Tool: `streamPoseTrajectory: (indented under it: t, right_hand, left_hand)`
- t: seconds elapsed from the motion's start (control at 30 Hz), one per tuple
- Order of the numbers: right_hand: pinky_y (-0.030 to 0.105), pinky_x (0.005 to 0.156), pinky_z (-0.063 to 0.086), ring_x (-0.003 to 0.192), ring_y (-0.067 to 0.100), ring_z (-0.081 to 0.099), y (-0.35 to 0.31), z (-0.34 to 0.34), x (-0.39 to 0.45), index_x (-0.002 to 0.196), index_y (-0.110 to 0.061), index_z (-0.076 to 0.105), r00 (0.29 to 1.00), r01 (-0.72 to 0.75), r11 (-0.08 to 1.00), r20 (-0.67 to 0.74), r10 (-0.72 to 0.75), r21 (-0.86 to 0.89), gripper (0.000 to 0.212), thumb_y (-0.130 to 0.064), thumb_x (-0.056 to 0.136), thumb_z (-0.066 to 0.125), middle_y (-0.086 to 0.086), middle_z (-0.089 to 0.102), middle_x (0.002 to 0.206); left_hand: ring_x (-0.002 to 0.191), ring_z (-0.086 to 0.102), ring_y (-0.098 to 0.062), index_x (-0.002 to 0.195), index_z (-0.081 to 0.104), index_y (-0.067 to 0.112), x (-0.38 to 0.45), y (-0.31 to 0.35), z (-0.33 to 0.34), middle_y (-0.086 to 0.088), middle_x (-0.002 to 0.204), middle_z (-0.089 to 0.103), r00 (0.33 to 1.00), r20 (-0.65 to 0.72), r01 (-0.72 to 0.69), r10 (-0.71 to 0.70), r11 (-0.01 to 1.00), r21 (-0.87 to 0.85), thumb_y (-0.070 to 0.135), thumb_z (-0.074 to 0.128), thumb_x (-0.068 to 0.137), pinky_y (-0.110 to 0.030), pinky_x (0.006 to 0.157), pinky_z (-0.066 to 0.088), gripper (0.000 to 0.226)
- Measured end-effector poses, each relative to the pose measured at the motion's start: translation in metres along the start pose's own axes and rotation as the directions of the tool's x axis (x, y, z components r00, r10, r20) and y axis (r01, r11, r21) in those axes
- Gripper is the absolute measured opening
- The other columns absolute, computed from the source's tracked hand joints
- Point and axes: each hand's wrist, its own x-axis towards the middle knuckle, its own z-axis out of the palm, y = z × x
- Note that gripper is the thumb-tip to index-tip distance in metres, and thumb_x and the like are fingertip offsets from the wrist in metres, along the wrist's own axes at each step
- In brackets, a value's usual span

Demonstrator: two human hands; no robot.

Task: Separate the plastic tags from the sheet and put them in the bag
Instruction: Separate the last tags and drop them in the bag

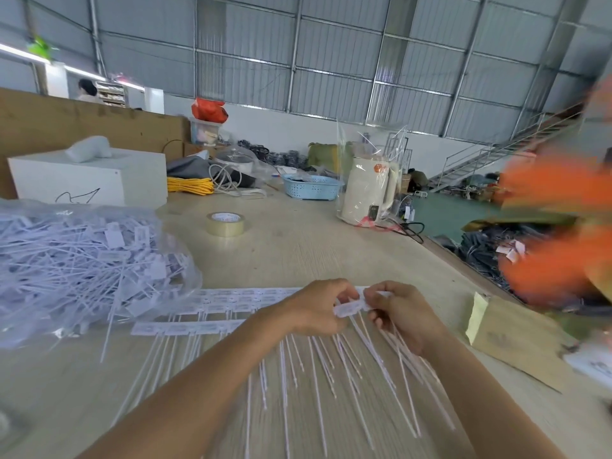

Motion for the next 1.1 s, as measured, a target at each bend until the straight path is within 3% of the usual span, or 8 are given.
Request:
streamPoseTrajectory:
  t: [0.1, 0.27, 0.43, 0.6, 0.7, 0.8, 0.9, 1.1]
  right_hand:
    - [0.022, 0.045, 0.037, 0.048, 0.015, 0.046, 0.001, 0.003, -0.001, 0.084, 0.003, 0.062, 0.997, 0.029, 0.999, 0.074, -0.025, -0.045, 0.014, 0.000, 0.093, 0.052, 0.011, 0.053, 0.059]
    - [0.022, 0.048, 0.040, 0.054, 0.015, 0.049, 0.000, 0.000, -0.002, 0.086, 0.006, 0.063, 0.976, 0.051, 0.993, 0.215, -0.027, -0.106, 0.013, -0.004, 0.091, 0.056, 0.010, 0.054, 0.064]
    - [0.023, 0.047, 0.038, 0.053, 0.016, 0.045, 0.004, -0.007, -0.003, 0.079, -0.004, 0.064, 0.966, 0.094, 0.966, 0.255, -0.031, -0.240, 0.011, -0.010, 0.088, 0.063, 0.010, 0.051, 0.061]
    - [0.023, 0.042, 0.036, 0.043, 0.015, 0.043, 0.006, -0.004, -0.002, 0.068, -0.004, 0.060, 0.963, 0.214, 0.930, 0.224, -0.150, -0.298, 0.018, -0.005, 0.085, 0.066, 0.009, 0.050, 0.050]
    - [0.019, 0.041, 0.035, 0.037, 0.009, 0.042, 0.006, -0.003, -0.001, 0.066, -0.004, 0.058, 0.956, 0.266, 0.915, 0.206, -0.209, -0.305, 0.019, 0.000, 0.083, 0.066, 0.003, 0.049, 0.045]
    - [0.017, 0.039, 0.033, 0.035, 0.006, 0.040, 0.006, -0.002, 0.000, 0.067, -0.002, 0.059, 0.947, 0.306, 0.900, 0.194, -0.256, -0.310, 0.017, 0.006, 0.081, 0.064, -0.003, 0.047, 0.041]
    - [0.018, 0.040, 0.033, 0.035, 0.005, 0.040, 0.003, -0.001, -0.001, 0.071, 0.005, 0.059, 0.933, 0.353, 0.881, 0.189, -0.306, -0.315, 0.013, 0.007, 0.082, 0.062, 0.000, 0.047, 0.042]
    - [0.017, 0.040, 0.033, 0.036, 0.004, 0.040, 0.001, 0.001, -0.001, 0.063, -0.009, 0.057, 0.922, 0.384, 0.849, 0.195, -0.334, -0.363, 0.026, 0.006, 0.084, 0.060, -0.002, 0.047, 0.042]
  left_hand:
    - [0.085, 0.056, -0.013, 0.116, 0.058, 0.018, -0.002, 0.002, 0.002, -0.001, 0.108, 0.063, 0.995, -0.092, -0.015, 0.027, 0.992, 0.124, 0.024, 0.070, 0.080, -0.022, 0.069, 0.041, 0.039]
    - [0.091, 0.060, -0.021, 0.104, 0.064, 0.013, -0.001, 0.001, 0.002, -0.005, 0.102, 0.067, 0.962, -0.229, -0.077, 0.150, 0.952, 0.298, 0.022, 0.066, 0.082, -0.029, 0.071, 0.041, 0.024]
    - [0.086, 0.062, -0.022, 0.106, 0.070, 0.016, -0.003, 0.000, 0.003, -0.005, 0.097, 0.071, 0.964, -0.195, -0.100, 0.180, 0.928, 0.358, 0.026, 0.062, 0.086, -0.024, 0.063, 0.030, 0.024]
    - [0.081, 0.057, -0.014, 0.109, 0.070, 0.014, -0.002, 0.001, 0.000, -0.004, 0.099, 0.070, 0.979, -0.161, -0.080, 0.126, 0.961, 0.264, 0.027, 0.066, 0.085, -0.021, 0.063, 0.029, 0.027]
    - [0.078, 0.059, -0.014, 0.103, 0.072, 0.012, -0.002, 0.003, -0.002, -0.004, 0.093, 0.070, 0.983, -0.156, -0.067, 0.092, 0.984, 0.163, 0.029, 0.070, 0.083, -0.023, 0.063, 0.035, 0.026]
    - [0.063, 0.059, -0.007, 0.087, 0.075, 0.012, -0.004, 0.004, -0.003, 0.006, 0.071, 0.068, 0.992, -0.122, -0.034, 0.024, 0.997, -0.076, 0.031, 0.076, 0.077, -0.025, 0.062, 0.045, 0.021]
    - [0.047, 0.054, 0.001, 0.067, 0.070, 0.022, -0.004, 0.005, -0.006, 0.014, 0.050, 0.061, 0.994, -0.103, 0.000, -0.026, 0.970, -0.242, 0.026, 0.078, 0.075, -0.017, 0.052, 0.044, 0.013]
    - [0.044, 0.052, 0.002, 0.066, 0.068, 0.017, -0.005, 0.004, -0.007, 0.011, 0.049, 0.061, 0.999, -0.050, 0.001, -0.022, 0.922, -0.387, 0.020, 0.075, 0.079, -0.012, 0.049, 0.042, 0.015]
